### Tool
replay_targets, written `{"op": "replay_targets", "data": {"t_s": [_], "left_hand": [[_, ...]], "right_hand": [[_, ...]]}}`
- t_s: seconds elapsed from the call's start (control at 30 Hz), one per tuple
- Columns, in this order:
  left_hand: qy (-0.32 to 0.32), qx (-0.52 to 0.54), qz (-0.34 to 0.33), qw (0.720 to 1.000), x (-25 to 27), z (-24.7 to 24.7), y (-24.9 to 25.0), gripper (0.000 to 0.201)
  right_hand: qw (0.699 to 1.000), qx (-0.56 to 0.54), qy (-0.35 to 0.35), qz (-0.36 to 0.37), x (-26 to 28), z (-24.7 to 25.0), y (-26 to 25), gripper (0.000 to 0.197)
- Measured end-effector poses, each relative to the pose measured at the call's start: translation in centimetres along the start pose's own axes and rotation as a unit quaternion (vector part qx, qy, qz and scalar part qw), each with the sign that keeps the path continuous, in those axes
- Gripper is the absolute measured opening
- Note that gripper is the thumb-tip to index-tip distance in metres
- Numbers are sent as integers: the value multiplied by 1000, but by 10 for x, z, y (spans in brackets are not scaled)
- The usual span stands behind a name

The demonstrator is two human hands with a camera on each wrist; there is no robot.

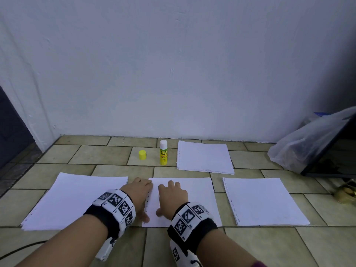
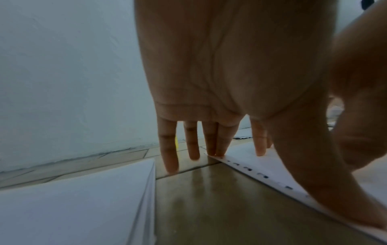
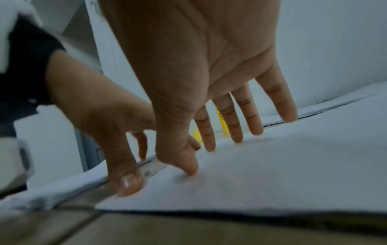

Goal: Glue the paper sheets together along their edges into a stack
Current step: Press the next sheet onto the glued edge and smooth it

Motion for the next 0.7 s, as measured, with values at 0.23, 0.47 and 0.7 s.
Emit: {"op": "replay_targets", "data": {"t_s": [0.23,0.47,0.7], "left_hand": [[27,-56,1,998,1,3,2,98],[10,-66,2,998,5,0,1,102],[7,-68,4,998,7,-1,0,103]], "right_hand": [[995,2,-14,98,-7,-7,-2,82],[996,-89,-7,-29,-2,-10,89,74],[992,-76,-7,-103,4,-11,143,71]]}}
Point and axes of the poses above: each hand's wrist, its own x-axis away from the middle knuckle, its own z-axis out of the back of the hand, y = z × x, the point moved 9 cm from there along -x, towards the middle knuckle, and after that the axes turned 7 degrees about x, right-handed, at the moved point
